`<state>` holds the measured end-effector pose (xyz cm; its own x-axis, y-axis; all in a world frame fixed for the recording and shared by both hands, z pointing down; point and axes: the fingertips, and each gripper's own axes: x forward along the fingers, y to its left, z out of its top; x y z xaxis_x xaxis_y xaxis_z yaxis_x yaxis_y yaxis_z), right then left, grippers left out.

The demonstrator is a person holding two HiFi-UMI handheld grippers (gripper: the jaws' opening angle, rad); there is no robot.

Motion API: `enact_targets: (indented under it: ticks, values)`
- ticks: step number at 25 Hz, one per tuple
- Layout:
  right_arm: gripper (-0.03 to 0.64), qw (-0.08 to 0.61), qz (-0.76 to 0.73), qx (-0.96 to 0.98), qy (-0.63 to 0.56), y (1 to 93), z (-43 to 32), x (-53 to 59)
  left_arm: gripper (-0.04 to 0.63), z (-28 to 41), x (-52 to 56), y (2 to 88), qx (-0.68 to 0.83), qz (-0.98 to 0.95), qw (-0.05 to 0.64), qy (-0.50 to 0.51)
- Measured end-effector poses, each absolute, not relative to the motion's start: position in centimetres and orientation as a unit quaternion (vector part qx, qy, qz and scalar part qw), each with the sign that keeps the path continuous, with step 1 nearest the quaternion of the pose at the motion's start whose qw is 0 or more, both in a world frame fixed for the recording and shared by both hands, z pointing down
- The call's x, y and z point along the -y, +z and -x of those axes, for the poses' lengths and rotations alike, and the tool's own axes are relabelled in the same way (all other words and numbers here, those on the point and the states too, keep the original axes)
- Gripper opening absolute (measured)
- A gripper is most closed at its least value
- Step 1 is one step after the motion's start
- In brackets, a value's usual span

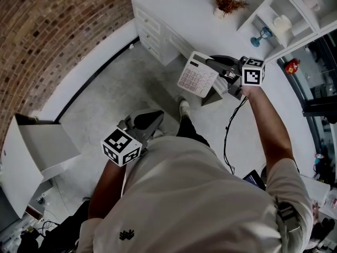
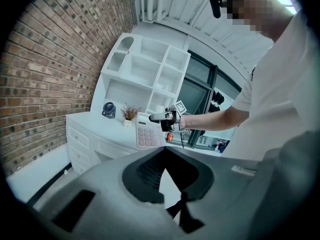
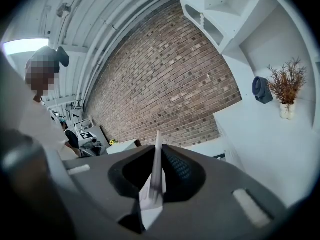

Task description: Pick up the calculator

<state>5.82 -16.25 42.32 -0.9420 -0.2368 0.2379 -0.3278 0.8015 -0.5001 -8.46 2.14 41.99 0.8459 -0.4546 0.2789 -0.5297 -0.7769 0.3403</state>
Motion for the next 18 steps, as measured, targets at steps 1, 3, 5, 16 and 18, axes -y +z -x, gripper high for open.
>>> enact_targets:
  ticks: [1, 3, 5, 16, 18]
  values:
    - [0.057, 0.082, -0.149, 0.946, 0.277, 42.3, -5.8, 16.3, 0.006, 8.4, -2.1, 42.0, 0.262, -0.938, 0.207, 0.091]
    - [0.057, 0.083, -0.148, 0.946, 0.277, 42.3, -5.7, 16.5, 0.006, 8.5, -1.9, 42.0, 0.261, -0.938, 0.209, 0.09]
    - [0.057, 0.085, -0.147, 0.946, 0.277, 42.2, -5.4, 17.0, 0.006, 8.7, -1.4, 42.0, 0.261, -0.938, 0.211, 0.09]
    - [0.057, 0.089, -0.142, 0.945, 0.28, 42.5, -5.2, 17.5, 0.006, 8.8, -0.3, 42.1, 0.257, -0.938, 0.217, 0.091]
    - [0.057, 0.09, -0.142, 0.945, 0.28, 42.7, -5.4, 17.5, 0.006, 8.8, -0.2, 42.3, 0.256, -0.938, 0.217, 0.091]
